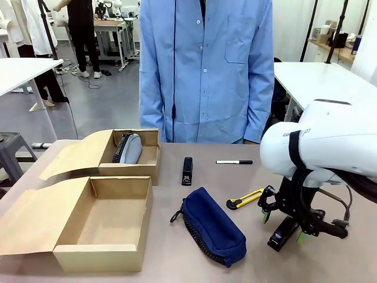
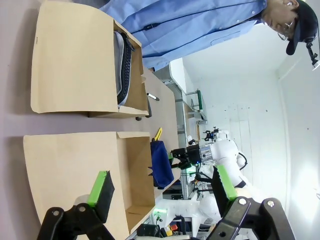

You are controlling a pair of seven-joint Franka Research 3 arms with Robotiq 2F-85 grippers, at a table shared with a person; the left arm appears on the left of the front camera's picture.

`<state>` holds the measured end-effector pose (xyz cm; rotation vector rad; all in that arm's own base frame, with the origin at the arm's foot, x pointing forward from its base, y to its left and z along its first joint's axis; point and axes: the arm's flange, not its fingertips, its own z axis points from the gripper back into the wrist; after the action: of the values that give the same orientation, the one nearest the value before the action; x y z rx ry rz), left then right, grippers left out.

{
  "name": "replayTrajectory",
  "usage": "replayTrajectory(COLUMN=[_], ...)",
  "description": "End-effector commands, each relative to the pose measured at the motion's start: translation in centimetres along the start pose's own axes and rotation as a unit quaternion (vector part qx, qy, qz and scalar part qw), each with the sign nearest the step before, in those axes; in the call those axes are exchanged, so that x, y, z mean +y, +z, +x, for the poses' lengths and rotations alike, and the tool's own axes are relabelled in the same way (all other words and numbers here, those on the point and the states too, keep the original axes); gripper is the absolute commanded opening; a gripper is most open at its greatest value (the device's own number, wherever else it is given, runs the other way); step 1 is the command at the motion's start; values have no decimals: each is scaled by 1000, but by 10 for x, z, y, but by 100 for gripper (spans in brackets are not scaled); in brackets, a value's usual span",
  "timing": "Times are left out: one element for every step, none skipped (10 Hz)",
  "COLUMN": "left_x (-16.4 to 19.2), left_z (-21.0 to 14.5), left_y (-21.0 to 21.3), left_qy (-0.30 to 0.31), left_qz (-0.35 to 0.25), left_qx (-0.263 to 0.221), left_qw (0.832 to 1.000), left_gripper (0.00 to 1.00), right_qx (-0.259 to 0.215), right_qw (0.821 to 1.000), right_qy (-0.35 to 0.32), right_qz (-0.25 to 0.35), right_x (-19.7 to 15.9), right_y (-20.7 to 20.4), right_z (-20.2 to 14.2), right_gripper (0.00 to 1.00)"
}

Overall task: Place items inside the box.
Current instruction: Pick up a Pencil pouch or Stapler and place it inside the Mailer Box closest to the robot.

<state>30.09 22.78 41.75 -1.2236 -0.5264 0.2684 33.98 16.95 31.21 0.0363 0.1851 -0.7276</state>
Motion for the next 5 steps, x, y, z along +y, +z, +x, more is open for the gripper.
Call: replayTrajectory(left_x=[-1,-1,-1,-1,-1], left_z=[0,0,0,0,0], left_y=[0,0,0,0,0], left_qy=[-11,-11,-11,-11,-11], left_qz=[-11,-11,-11,-11,-11], left_qx=[-5,-5,-5,-5,-5], left_qw=[1000,1000,1000,1000,1000], left_gripper=[100,100,100,100,100], right_qx=[-9,-11,-7,-6,-18], right_qw=[1000,999,999,999,997], right_qy=[1,-4,4,6,11], right_qz=[-15,-37,-47,-53,-80], right_x=[6,7,8,8,5], right_y=[-4,-11,-18,-21,-20], right_z=[10,14,15,14,16], right_gripper=[100,100,100,100,90])
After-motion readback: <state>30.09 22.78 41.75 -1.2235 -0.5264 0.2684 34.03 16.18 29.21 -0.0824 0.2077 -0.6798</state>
